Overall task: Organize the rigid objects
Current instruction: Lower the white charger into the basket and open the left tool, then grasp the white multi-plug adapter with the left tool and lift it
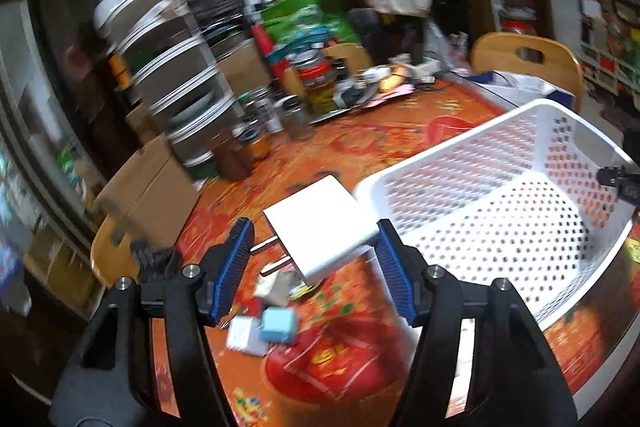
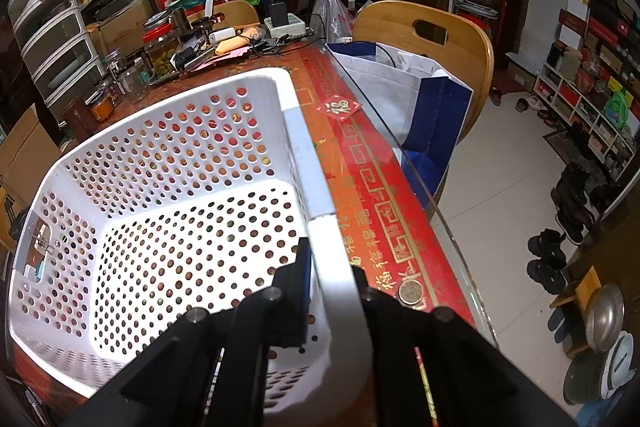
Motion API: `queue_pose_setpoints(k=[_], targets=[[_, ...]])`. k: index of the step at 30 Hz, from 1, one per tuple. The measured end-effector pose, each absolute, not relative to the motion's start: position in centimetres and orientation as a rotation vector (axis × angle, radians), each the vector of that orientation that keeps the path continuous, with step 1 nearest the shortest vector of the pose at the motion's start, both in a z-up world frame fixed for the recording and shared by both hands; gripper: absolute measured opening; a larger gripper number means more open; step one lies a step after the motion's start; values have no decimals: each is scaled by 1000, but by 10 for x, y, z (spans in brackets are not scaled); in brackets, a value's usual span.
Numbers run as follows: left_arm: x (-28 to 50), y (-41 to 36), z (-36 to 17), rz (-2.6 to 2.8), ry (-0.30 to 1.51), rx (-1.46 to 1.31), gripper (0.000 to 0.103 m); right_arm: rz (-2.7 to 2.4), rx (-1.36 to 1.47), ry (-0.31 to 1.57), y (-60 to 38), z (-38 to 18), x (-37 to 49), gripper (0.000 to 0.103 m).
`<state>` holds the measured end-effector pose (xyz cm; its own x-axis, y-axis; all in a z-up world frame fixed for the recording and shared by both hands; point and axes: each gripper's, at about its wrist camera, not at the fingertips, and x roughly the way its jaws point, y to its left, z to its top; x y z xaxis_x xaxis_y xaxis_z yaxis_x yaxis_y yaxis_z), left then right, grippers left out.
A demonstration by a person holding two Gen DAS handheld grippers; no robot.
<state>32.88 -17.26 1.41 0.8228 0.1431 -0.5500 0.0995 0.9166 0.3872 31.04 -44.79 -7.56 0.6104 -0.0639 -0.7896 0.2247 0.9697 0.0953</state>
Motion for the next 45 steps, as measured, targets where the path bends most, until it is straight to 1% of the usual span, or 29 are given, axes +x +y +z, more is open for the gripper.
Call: queue_pose_setpoints(k=[4,7,11,14,17,23,24,26,27,28,30,33,34,36,38,41,45], targets=[[355,-233,-11,-66,735,509,60,-168,189,899,-447,-76,311,6],[375,-256,-36,-98,834,536,60,-169,183,900,-446,-76,309,6],[395,-263,-58,-104,945,557,60,-168,177,912,-445,-79,308,6],[398,-267,-58,-92,962,587,60,-161,187,924,-445,-84,309,5],[404,-266,-74,-107,1037,611,60,-164,182,921,-444,-84,309,5],[412,-266,-80,-109,1057,605,61,-160,185,921,-445,-84,309,5],[412,-266,-81,-106,1055,609,63,-160,184,921,-444,-84,309,5],[413,-266,-81,-109,1036,625,72,-161,183,923,-444,-84,308,5],[410,-267,-80,-115,1018,636,83,-162,181,923,-444,-84,308,5],[403,-268,-77,-120,999,640,87,-166,178,925,-444,-84,308,5],[393,-263,-64,-140,963,620,87,-167,177,926,-443,-84,307,5],[373,-234,-23,-168,857,530,89,-168,177,924,-442,-83,307,5],[365,-213,-5,-161,819,486,95,-168,177,924,-442,-83,307,5],[355,-173,16,-138,774,420,103,-168,175,924,-443,-83,307,5],[350,-126,27,-92,757,363,103,-169,169,922,-442,-83,306,5],[360,-52,10,0,824,264,103,-169,160,919,-442,-83,306,5],[380,26,-52,93,973,139,103,-168,153,919,-442,-82,307,5]])
